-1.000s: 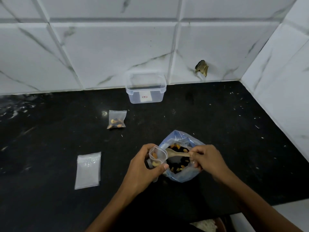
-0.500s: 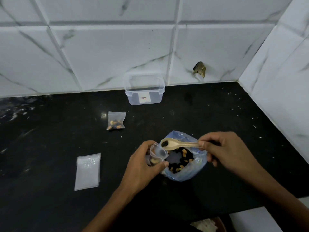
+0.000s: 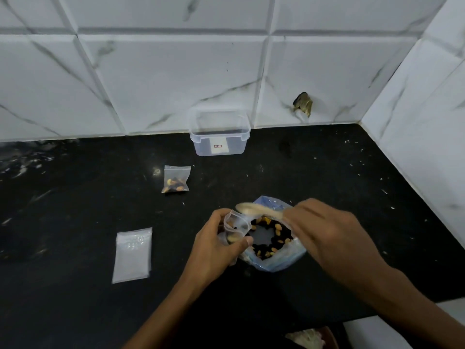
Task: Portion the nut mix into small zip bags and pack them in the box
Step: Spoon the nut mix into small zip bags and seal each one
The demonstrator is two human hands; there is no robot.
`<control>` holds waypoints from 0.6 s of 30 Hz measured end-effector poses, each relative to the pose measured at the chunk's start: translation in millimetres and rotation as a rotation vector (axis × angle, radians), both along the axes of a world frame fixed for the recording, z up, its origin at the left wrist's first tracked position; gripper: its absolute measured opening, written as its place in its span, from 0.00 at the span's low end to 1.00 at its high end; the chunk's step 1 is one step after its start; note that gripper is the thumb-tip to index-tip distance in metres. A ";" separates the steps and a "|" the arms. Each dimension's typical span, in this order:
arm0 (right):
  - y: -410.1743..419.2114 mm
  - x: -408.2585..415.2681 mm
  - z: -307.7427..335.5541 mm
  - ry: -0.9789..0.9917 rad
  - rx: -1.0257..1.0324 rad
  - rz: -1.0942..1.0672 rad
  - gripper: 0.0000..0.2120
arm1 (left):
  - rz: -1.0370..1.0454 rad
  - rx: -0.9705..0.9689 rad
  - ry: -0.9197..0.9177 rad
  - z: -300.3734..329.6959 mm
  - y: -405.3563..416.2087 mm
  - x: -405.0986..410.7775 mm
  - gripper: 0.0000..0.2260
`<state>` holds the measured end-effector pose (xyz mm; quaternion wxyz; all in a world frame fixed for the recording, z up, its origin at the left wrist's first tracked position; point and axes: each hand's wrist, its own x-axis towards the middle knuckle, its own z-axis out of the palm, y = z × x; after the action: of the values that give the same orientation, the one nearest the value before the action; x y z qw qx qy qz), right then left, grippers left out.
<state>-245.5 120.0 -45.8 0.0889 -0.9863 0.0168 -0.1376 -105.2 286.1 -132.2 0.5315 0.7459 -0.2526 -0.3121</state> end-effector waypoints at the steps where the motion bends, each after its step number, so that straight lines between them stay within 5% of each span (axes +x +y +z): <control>1: -8.1 0.6 -1.1 -0.030 0.037 -0.062 0.11 | 0.007 -0.001 0.014 -0.2 1.0 0.2 0.20; 10: -30.3 8.8 -72.4 0.509 0.216 -0.419 0.09 | 0.007 0.036 0.052 -13.6 11.2 -2.4 0.17; 18: -14.6 29.0 -92.9 0.310 0.333 -0.413 0.08 | 0.009 0.035 0.082 -11.5 1.1 -1.8 0.16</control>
<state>-216.5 105.3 -138.7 0.2158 -0.9432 0.2528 0.0039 -107.0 287.2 -143.7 0.5295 0.7429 -0.2218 -0.3443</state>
